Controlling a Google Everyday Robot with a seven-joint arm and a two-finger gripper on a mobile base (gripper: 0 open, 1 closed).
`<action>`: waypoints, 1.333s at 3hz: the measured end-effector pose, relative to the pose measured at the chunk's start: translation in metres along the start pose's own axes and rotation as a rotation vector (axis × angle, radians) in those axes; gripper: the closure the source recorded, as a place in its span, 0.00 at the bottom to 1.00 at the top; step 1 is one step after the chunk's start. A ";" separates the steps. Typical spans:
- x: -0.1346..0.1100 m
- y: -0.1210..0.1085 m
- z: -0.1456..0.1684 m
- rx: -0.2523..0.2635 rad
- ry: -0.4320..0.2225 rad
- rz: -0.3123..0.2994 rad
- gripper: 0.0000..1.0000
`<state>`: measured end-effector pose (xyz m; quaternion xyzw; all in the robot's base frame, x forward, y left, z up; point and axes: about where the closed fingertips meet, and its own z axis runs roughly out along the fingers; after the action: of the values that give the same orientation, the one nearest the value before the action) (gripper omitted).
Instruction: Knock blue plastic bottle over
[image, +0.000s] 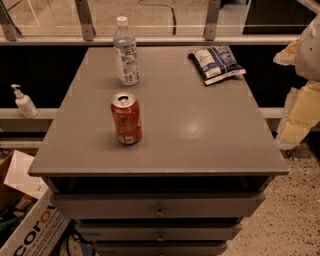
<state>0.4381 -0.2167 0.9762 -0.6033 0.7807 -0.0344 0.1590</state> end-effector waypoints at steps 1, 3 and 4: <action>0.000 0.000 0.000 0.000 0.000 0.000 0.00; -0.014 -0.028 0.018 0.073 -0.171 0.015 0.00; -0.032 -0.048 0.042 0.090 -0.267 0.027 0.00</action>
Offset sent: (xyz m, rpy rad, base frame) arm 0.0261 0.0018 0.0053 0.1379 -0.1293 -0.0069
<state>0.5021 -0.1936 0.9550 -0.5842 0.7583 0.0132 0.2889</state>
